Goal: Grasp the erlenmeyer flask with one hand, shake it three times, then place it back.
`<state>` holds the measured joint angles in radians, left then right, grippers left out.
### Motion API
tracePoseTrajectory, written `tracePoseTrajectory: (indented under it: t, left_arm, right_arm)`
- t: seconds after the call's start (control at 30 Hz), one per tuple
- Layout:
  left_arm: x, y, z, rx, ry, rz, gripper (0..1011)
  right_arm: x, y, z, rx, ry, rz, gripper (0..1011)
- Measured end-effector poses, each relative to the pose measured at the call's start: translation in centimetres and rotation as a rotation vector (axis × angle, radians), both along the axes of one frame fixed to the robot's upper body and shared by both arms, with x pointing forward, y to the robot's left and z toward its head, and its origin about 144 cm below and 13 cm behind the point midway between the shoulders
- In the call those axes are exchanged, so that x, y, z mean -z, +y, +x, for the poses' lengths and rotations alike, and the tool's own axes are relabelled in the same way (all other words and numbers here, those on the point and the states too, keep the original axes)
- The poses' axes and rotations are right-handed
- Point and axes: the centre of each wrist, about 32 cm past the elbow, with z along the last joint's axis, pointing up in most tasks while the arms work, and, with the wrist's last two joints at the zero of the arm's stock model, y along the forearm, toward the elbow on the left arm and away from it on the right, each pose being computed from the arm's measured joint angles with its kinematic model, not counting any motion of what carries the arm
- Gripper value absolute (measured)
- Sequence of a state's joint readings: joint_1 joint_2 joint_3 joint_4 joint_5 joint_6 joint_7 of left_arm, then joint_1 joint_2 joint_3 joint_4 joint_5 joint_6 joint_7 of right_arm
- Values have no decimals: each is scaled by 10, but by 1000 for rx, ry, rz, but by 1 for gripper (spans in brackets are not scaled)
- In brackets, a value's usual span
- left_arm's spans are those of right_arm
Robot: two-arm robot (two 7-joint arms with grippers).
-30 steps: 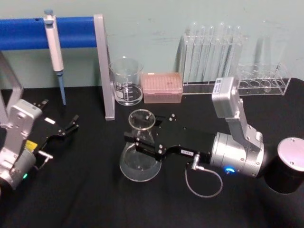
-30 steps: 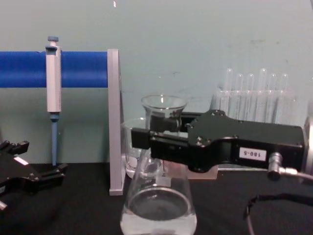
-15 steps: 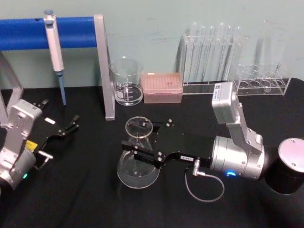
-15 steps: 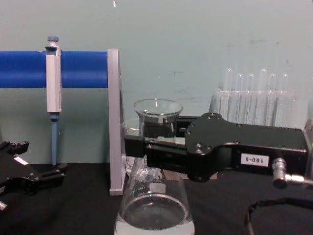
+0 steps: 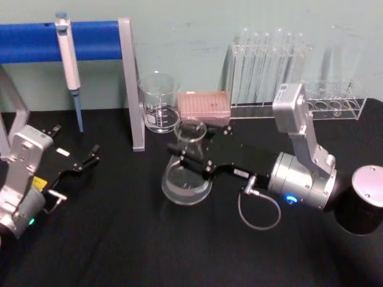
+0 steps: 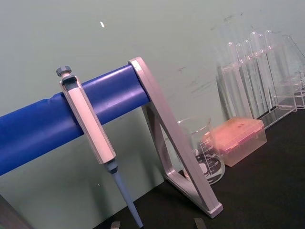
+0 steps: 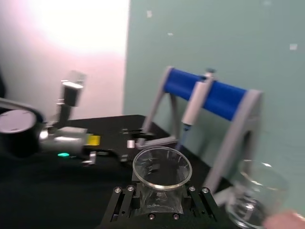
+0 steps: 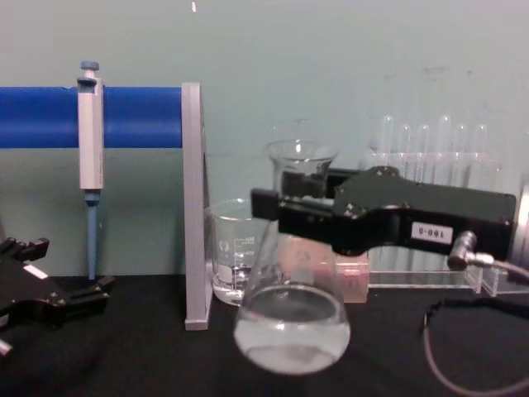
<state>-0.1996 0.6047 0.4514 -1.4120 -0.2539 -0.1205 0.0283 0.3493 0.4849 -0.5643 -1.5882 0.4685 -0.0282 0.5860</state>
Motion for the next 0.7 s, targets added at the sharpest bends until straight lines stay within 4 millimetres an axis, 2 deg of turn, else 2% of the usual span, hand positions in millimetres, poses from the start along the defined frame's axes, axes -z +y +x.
tracePoseTrajectory:
  t: [0.7]
  left_arm:
    - [0,0,0,0,0,0,1001]
  right_arm:
    - [-4,-27,28,370,-26,23,457]
